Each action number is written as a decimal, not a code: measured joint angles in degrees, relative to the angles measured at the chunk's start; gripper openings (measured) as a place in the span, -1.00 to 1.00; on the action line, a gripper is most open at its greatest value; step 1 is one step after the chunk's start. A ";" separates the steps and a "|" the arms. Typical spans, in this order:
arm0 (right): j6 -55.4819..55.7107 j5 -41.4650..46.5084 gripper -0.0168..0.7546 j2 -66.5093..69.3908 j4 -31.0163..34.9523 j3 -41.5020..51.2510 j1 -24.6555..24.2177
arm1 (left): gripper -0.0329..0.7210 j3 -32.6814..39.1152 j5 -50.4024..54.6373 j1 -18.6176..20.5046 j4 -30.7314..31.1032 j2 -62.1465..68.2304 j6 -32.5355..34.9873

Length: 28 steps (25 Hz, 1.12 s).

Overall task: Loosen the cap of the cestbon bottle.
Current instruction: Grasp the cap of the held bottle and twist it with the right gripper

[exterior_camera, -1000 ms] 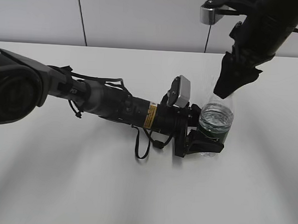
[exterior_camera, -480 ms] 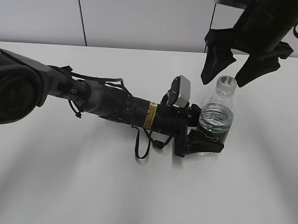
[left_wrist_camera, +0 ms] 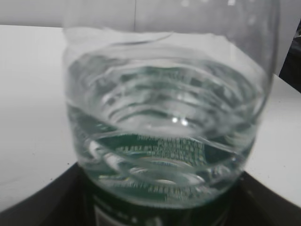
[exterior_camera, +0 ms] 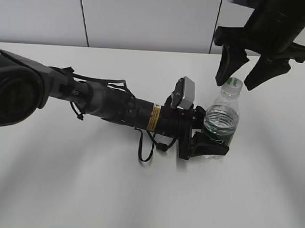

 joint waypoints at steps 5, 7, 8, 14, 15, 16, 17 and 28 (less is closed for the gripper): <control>-0.14 0.13 0.08 0.17 -0.75 0.00 0.00 | 0.46 0.00 0.00 0.00 0.00 0.00 0.00; -0.33 0.26 0.00 0.36 -0.79 0.00 0.00 | 0.46 0.00 0.00 0.00 0.00 0.00 0.00; -0.39 0.38 -0.04 0.36 -0.79 0.00 0.00 | 0.46 0.00 0.00 0.00 0.00 0.00 0.00; -2.90 0.53 -0.19 0.36 -0.69 0.00 0.00 | 0.46 0.00 0.00 0.00 -0.05 0.00 -0.03; -4.30 0.53 -0.19 0.36 -0.69 0.00 0.00 | 0.45 0.00 0.00 0.00 -0.05 0.00 -0.03; -5.53 0.53 -0.19 0.36 -0.69 0.00 0.00 | 0.45 0.00 0.00 0.00 -0.05 0.00 -0.03; -7.66 0.62 -0.19 0.36 -0.69 0.00 0.00 | 0.45 0.00 0.00 0.00 -0.05 0.00 -0.03; -51.58 0.62 -0.19 0.29 -0.55 -0.12 0.00 | 0.45 0.00 0.00 0.00 0.00 0.00 0.03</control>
